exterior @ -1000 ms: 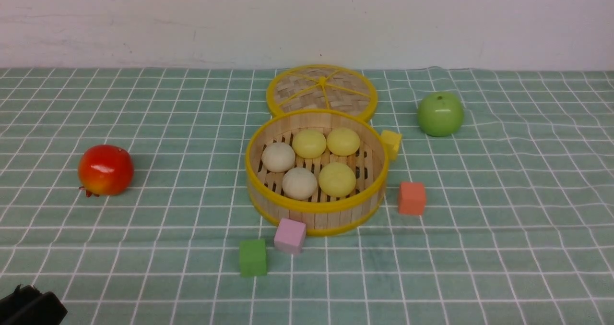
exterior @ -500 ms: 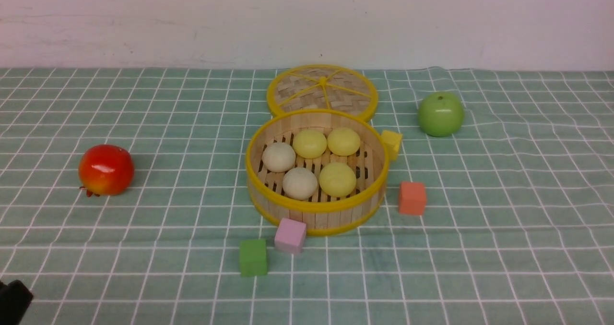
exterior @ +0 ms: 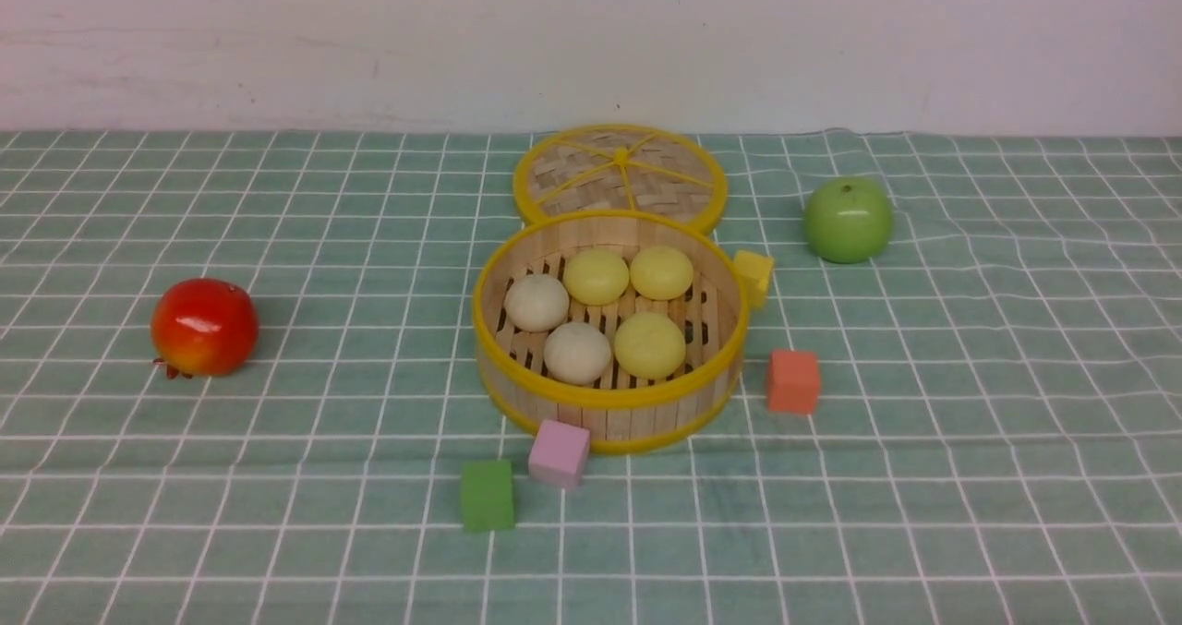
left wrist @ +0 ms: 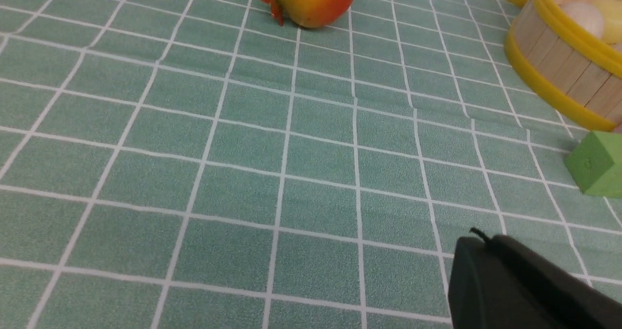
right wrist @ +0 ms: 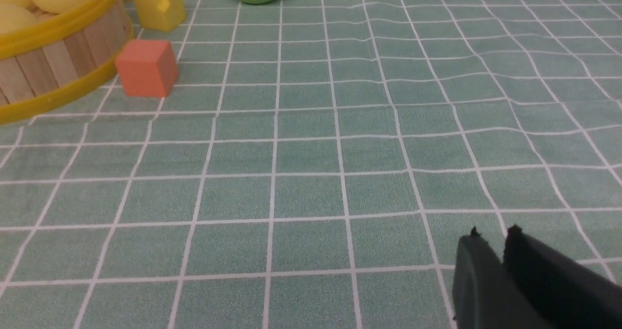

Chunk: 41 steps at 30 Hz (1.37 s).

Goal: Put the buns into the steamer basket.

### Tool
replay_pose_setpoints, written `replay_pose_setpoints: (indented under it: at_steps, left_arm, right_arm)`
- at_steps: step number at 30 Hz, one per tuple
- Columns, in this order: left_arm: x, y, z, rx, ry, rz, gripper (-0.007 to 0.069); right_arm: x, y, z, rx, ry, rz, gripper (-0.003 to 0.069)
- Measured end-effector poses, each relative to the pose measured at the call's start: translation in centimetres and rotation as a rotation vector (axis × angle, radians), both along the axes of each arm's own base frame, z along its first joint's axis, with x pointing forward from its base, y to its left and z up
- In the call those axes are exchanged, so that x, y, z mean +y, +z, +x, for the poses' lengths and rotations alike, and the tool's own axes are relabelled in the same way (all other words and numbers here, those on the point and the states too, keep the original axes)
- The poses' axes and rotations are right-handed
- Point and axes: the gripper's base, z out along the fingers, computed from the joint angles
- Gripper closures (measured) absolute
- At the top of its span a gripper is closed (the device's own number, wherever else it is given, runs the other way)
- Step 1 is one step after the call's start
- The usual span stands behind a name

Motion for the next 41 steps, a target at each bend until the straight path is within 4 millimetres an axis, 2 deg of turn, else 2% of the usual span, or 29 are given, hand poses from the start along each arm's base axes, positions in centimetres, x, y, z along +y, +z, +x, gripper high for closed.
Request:
replay_pose_setpoints:
  at_steps: [41]
  left_arm:
    - [0.00,0.00,0.00,0.000,0.001,-0.002,0.0638]
  right_arm:
    - [0.00,0.00,0.00,0.000,0.000,0.001,0.0538]
